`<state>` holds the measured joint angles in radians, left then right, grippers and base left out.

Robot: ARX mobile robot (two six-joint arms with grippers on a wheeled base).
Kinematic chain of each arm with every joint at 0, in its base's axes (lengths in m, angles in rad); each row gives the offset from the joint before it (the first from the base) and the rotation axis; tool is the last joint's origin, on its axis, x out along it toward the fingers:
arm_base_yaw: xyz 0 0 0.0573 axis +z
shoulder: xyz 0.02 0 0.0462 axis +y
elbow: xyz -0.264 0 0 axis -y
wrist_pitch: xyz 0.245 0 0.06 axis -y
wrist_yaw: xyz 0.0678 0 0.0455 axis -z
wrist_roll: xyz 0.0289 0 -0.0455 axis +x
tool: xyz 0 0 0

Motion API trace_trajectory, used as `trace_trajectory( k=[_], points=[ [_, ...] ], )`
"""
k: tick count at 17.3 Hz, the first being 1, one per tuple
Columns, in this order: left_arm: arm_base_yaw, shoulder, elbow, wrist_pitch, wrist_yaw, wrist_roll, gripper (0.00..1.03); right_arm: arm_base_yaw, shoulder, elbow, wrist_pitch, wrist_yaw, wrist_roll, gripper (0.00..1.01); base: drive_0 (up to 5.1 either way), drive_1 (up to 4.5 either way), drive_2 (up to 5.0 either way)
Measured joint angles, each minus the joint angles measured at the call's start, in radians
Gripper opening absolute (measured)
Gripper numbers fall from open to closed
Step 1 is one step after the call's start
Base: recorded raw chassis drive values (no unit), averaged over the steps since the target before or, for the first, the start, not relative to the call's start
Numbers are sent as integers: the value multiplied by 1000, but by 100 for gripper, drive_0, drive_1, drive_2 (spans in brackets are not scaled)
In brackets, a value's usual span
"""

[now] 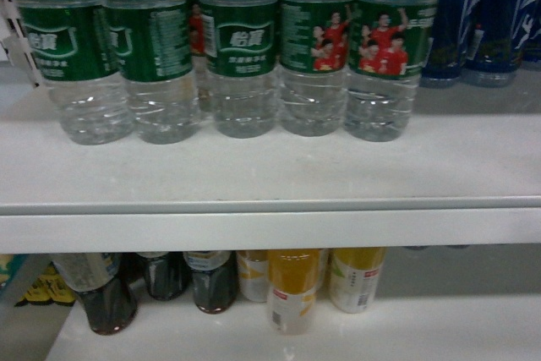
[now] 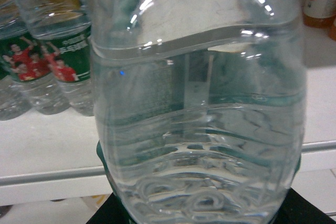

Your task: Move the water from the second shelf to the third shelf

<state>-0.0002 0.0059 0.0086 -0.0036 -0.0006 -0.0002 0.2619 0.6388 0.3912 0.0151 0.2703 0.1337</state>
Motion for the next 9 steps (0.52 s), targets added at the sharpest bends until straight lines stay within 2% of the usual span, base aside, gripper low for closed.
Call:
trace_trajectory(
  k=[9],
  points=[
    [0,0,0,1,0,0,98,0,0,0,0,2,0,40,-490,239,239]
  ],
)
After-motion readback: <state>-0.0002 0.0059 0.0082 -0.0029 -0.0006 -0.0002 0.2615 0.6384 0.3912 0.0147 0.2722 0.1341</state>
